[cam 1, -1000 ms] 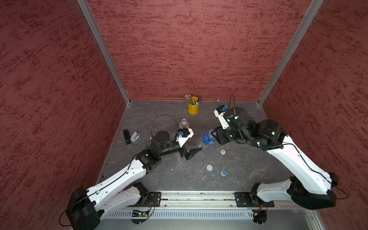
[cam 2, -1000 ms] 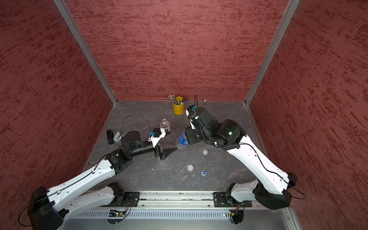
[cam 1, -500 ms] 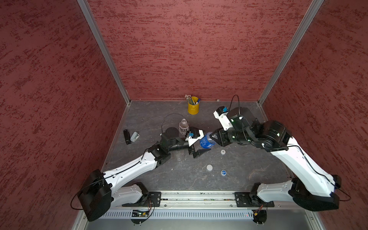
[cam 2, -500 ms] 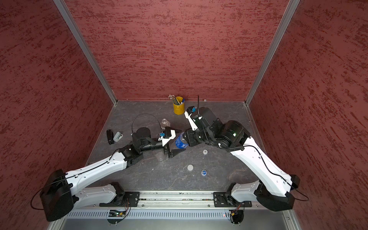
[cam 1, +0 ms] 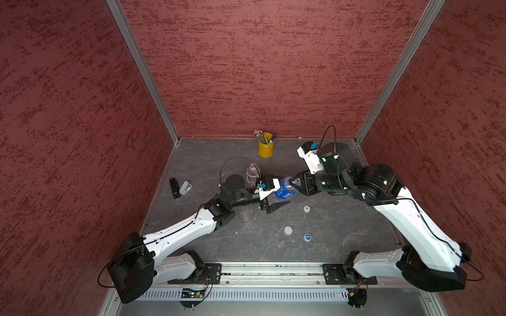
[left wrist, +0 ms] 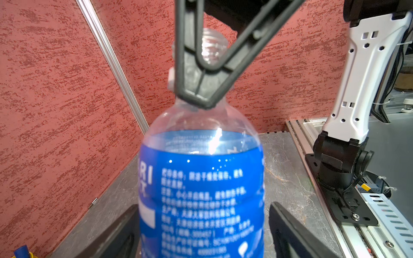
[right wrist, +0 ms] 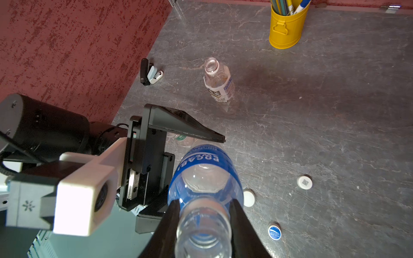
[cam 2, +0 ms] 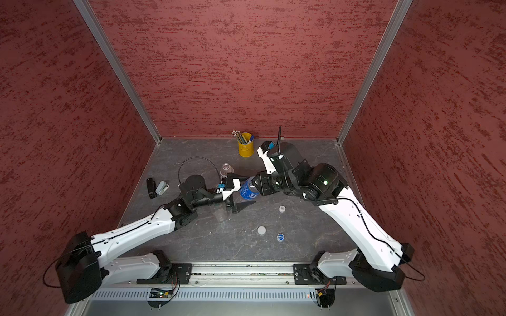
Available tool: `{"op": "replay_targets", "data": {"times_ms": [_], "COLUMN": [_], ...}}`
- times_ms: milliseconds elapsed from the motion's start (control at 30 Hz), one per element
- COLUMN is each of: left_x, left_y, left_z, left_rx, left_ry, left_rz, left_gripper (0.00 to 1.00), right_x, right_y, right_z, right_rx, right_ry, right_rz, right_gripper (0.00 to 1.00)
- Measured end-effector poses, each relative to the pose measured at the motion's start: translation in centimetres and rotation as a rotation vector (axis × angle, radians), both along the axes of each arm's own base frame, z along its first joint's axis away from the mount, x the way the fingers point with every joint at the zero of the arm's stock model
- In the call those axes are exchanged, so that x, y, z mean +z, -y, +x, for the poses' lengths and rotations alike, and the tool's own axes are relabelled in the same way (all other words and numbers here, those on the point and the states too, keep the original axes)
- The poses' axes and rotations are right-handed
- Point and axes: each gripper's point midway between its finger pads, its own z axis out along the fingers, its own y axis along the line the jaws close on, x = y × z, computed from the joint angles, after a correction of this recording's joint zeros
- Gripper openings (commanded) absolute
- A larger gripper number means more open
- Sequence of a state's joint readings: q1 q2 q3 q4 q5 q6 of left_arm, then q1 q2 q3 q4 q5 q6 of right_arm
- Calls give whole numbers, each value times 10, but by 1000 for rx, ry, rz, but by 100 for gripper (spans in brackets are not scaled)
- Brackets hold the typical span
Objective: Screw on the bottle caps
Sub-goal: Pick up the plastic bottle at the center of the board, then screw the bottle cap onto the plastic bottle.
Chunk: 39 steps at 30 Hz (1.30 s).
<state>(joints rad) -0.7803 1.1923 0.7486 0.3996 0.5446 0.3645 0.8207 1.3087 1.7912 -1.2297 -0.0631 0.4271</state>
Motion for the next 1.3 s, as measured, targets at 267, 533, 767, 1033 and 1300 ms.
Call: {"op": "replay_targets", "data": {"times_ms": [267,533,767,1033,1300], "left_x": [-2,-5,-6,-16,-22], "left_y": [0,-1,-2,-7,-20], "left_z": [0,4,7,18,35], "left_rx": [-1,19,38,121,217], "left_ry": [43,46,34,-67,-158], "left_rz": [20,32,31,1,-59], "left_gripper": [71,65,64,64,64], "right_x": [-4,-7,-5,-4,-153], "right_y": [-2,-2,2,57,100], "right_z": [1,2,5,12,-7], "right_rx": [7,7,-8,-193,-354], "right_ry": [-25,-38,-36,30,-275], "right_rz": [18,34,42,9,-267], "right_gripper": [10,22,67,92,79]}}
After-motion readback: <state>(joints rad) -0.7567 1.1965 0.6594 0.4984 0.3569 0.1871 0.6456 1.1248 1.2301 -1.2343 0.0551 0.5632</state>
